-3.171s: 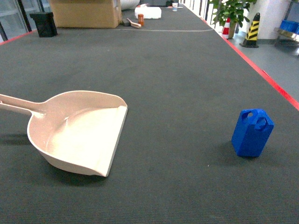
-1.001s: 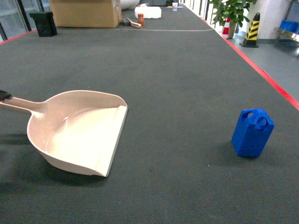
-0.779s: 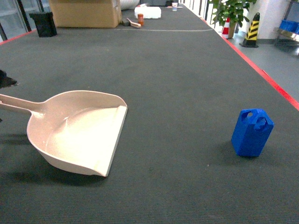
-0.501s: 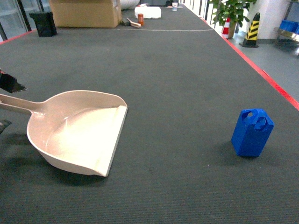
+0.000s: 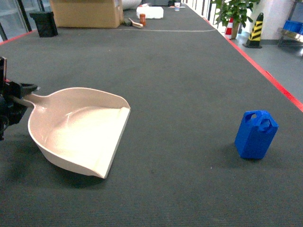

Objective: Place part in tray to right shelf

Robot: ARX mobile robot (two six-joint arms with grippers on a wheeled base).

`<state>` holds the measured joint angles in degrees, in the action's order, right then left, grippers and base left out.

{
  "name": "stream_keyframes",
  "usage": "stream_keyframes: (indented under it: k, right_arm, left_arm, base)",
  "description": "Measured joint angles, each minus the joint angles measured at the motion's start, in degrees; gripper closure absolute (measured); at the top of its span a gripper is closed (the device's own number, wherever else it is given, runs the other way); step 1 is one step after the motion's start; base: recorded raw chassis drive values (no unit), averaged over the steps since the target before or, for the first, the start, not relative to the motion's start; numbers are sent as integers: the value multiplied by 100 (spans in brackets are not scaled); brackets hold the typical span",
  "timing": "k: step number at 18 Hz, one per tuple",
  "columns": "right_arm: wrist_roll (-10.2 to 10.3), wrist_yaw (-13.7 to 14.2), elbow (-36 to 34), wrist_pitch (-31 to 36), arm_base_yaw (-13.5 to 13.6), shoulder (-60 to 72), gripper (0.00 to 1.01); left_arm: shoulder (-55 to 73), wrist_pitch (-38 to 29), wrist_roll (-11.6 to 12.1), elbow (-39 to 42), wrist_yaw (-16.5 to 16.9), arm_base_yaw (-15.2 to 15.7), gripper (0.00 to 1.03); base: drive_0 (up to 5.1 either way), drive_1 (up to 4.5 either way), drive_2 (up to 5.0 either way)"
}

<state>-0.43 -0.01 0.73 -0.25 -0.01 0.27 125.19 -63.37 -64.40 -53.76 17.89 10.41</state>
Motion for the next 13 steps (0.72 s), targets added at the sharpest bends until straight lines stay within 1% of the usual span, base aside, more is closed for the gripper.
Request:
stream_keyframes:
  k: [3, 4, 5, 6, 9, 10, 12, 13]
  right_arm:
    - [0, 0, 0, -2, 0, 0, 3]
    - [0, 0, 0, -2, 0, 0, 3]
    - [0, 0, 2, -2, 0, 0, 3]
    - [0, 0, 0, -2, 0, 0, 3]
    - [0, 0, 0, -2, 0, 0, 3]
    - [0, 0, 0, 0, 0, 0, 3]
    - [0, 0, 0, -2, 0, 0, 3]
    - [0, 0, 0, 0, 0, 0, 3]
  left_arm:
    - [-588, -485, -72, 503, 79, -107, 87]
    - [-868, -673, -146, 667, 74, -184, 87]
    - [-1244, -831, -232, 820, 50, -328, 87]
    - [-1521, -872, -282, 850, -13, -507, 87]
    - [-2081, -868, -341, 844, -289, -1287, 87]
    - [-2144, -907, -450, 844, -448, -1530, 87]
    - [-2177, -680, -723, 844, -850, -1897, 87]
    - [-2177, -601, -745, 848, -981, -2031, 88]
  base:
    - [0, 0, 0]
    - [0, 0, 0]
    - [0, 0, 0]
    - [0, 0, 0]
    - [0, 0, 0]
    - [0, 0, 0]
    - [0, 0, 0]
    - [0, 0, 0]
